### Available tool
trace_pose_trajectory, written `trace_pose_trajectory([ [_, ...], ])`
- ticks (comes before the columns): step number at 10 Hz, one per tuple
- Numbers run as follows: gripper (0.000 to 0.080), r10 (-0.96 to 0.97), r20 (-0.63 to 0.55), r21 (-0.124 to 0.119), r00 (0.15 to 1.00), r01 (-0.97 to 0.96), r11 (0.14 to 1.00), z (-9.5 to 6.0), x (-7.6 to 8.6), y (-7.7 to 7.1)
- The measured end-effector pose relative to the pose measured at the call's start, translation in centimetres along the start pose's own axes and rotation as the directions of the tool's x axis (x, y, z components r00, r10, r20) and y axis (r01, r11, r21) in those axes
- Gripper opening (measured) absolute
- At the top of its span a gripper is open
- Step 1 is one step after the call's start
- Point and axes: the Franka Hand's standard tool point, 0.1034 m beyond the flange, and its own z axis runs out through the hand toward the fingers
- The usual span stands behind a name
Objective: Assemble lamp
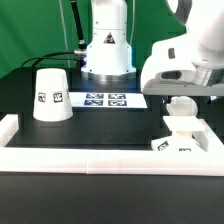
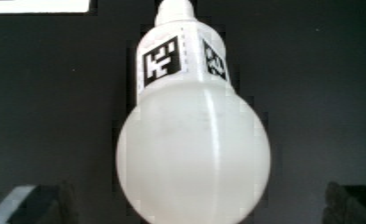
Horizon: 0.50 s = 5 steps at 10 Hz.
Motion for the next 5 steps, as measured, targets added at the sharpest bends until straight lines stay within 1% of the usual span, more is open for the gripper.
trace_pose_trajectory([
  [2, 0.0699, -0.002, -0.009, 0.003, 1.0, 0.002, 1.0, 0.22, 0.21, 0.28],
  [5, 0.0699, 0.006, -0.016, -0.002, 1.0, -0.007, 1.0, 1.01, 0.22, -0.18],
])
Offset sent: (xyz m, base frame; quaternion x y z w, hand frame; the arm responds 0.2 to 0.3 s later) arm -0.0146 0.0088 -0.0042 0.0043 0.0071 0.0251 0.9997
